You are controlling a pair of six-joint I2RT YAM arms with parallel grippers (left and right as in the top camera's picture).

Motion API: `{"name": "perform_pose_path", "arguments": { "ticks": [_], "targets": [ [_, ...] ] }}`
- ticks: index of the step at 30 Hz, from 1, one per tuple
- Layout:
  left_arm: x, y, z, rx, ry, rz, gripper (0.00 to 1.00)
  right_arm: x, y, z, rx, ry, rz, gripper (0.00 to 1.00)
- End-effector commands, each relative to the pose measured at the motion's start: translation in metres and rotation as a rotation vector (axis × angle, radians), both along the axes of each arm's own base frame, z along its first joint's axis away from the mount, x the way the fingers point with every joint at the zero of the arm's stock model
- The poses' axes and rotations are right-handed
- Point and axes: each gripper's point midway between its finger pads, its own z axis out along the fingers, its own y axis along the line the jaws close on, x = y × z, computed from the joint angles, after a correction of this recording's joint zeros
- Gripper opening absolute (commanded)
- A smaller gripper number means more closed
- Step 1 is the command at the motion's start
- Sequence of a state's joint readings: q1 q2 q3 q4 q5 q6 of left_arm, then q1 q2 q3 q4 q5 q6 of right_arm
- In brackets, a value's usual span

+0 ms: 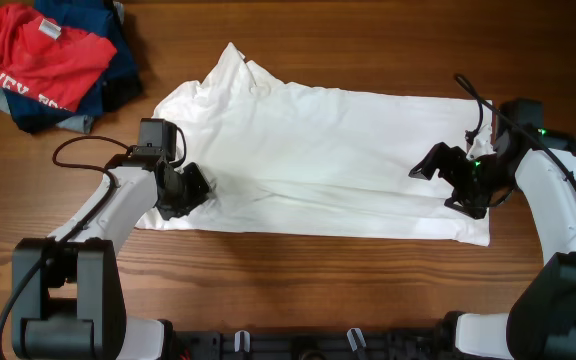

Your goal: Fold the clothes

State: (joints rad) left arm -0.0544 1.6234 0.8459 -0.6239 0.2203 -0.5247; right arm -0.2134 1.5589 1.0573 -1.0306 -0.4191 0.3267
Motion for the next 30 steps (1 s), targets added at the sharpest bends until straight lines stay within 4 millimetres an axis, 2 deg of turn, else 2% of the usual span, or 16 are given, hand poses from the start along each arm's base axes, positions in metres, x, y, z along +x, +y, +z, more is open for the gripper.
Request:
{"name": "perform_pose_path", "arguments": {
  "ticks": [1, 5, 10, 21, 22, 23, 24, 26, 28, 29, 30],
  "targets": [
    [0.002, -0.006, -0.001, -0.025, -0.007, -0.024, 0.04, 0.005, 0.001, 0.006, -0.002, -0.032, 0.012, 0.94],
    [0.013, -0.013, 0.003, -0.066, -0.058, -0.031, 0.04, 0.005, 0.000, 0.006, -0.010, -0.030, 0.012, 0.94],
    [0.043, -0.032, 0.020, -0.192, -0.179, -0.008, 0.04, 0.005, -0.001, 0.006, -0.010, -0.030, 0.012, 0.94],
    [0.111, -0.037, 0.060, -0.255, -0.476, 0.069, 0.04, 0.005, -0.001, 0.006, -0.011, -0.031, 0.012, 0.94],
    [0.117, -0.039, 0.066, -0.258, -0.512, 0.063, 0.11, 0.005, -0.001, 0.006, -0.011, -0.031, 0.012, 0.94],
    [0.120, -0.039, 0.068, -0.254, -0.531, 0.062, 0.35, 0.005, -0.001, 0.006, -0.011, -0.031, 0.012, 0.94],
    [0.125, -0.039, 0.071, -0.243, -0.557, 0.061, 0.47, 0.005, -0.001, 0.006, -0.011, -0.030, 0.012, 0.94],
    [0.129, -0.040, 0.074, -0.236, -0.585, 0.058, 0.54, 0.005, -0.001, 0.006, -0.011, -0.030, 0.012, 0.94],
    [0.131, -0.040, 0.076, -0.232, -0.596, 0.048, 0.84, 0.003, 0.000, 0.006, -0.009, -0.025, 0.013, 0.94],
    [0.130, -0.040, 0.076, -0.229, -0.596, 0.042, 0.96, 0.003, 0.000, 0.005, -0.009, -0.022, 0.014, 0.94],
    [0.129, -0.041, 0.075, -0.229, -0.594, 0.031, 0.99, 0.002, 0.000, 0.005, -0.009, -0.020, 0.014, 0.95]
  ]
}}
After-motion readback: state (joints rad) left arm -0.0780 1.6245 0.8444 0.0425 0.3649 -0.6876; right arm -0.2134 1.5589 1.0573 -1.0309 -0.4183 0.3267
